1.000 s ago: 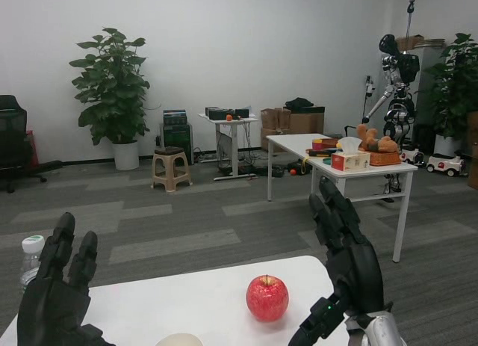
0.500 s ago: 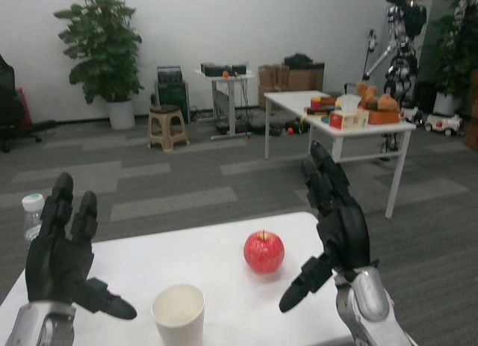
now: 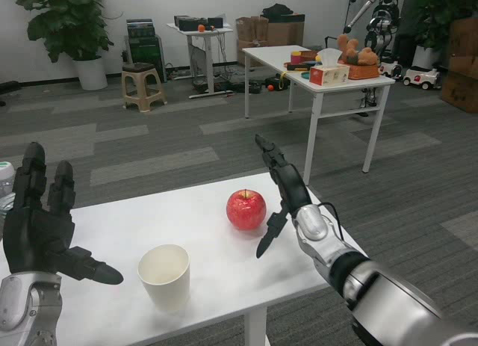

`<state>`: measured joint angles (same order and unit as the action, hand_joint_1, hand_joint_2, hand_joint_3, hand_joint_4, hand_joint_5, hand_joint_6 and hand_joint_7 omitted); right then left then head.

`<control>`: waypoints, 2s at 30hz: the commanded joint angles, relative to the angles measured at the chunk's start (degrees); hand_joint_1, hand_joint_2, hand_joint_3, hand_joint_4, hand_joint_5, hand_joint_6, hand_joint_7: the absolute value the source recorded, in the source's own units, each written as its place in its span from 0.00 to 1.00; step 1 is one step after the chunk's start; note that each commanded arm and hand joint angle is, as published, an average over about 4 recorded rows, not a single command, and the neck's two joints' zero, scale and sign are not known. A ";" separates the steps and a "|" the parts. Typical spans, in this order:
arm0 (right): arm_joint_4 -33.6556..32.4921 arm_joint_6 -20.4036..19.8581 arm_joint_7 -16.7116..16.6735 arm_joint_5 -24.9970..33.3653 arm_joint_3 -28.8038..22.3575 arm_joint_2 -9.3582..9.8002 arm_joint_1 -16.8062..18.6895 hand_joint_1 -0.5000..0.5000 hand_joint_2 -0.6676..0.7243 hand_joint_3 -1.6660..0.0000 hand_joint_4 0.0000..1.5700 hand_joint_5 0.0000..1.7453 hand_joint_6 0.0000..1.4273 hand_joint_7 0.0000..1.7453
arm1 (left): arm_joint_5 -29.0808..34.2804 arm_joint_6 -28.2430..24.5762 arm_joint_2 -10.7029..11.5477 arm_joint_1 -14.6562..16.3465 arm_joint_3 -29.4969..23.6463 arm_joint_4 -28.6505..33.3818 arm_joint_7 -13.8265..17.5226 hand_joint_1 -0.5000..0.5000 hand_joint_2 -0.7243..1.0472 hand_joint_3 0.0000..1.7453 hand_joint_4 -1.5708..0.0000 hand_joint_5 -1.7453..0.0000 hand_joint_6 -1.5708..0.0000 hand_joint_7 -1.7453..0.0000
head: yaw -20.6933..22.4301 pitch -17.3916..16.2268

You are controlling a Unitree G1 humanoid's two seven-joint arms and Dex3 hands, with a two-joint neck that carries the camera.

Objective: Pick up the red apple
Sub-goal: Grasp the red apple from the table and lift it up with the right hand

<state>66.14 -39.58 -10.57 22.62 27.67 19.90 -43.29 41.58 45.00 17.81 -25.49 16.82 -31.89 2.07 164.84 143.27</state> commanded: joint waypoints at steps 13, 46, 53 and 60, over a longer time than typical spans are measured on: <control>26.68 4.51 -6.44 -0.03 9.68 -7.86 -12.44 0.04 0.97 1.00 0.00 0.00 0.00 0.08 | 0.78 0.22 -0.23 -3.16 2.83 -3.13 0.03 0.02 0.10 0.05 1.00 0.99 1.00 1.00 | -2.92 -1.63; 30.02 5.65 -2.26 -0.39 14.21 -9.84 -6.15 0.08 0.73 1.00 0.00 0.06 0.03 0.20 | 1.04 0.44 -0.32 -1.71 2.78 -2.56 0.03 0.02 0.10 0.03 1.00 0.96 1.00 1.00 | -2.26 -2.00; 30.02 5.65 -2.15 -0.39 13.99 -9.62 -5.47 0.08 0.73 1.00 0.00 0.08 0.05 0.24 | 1.04 0.44 -0.32 -1.67 2.78 -2.56 0.03 0.02 0.10 0.05 1.00 0.94 1.00 1.00 | -2.26 -2.05; 30.02 5.65 -2.02 -0.39 13.92 -9.62 -5.03 0.08 0.73 1.00 0.00 0.11 0.09 0.33 | 1.13 0.44 -0.27 -1.67 2.87 -2.56 0.03 0.02 0.10 0.05 1.00 0.96 1.00 1.00 | -2.22 -2.37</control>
<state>95.57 -34.87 -13.00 22.84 41.33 10.57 -51.44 42.23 45.03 17.63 -27.33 19.92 -34.76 2.08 162.62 140.90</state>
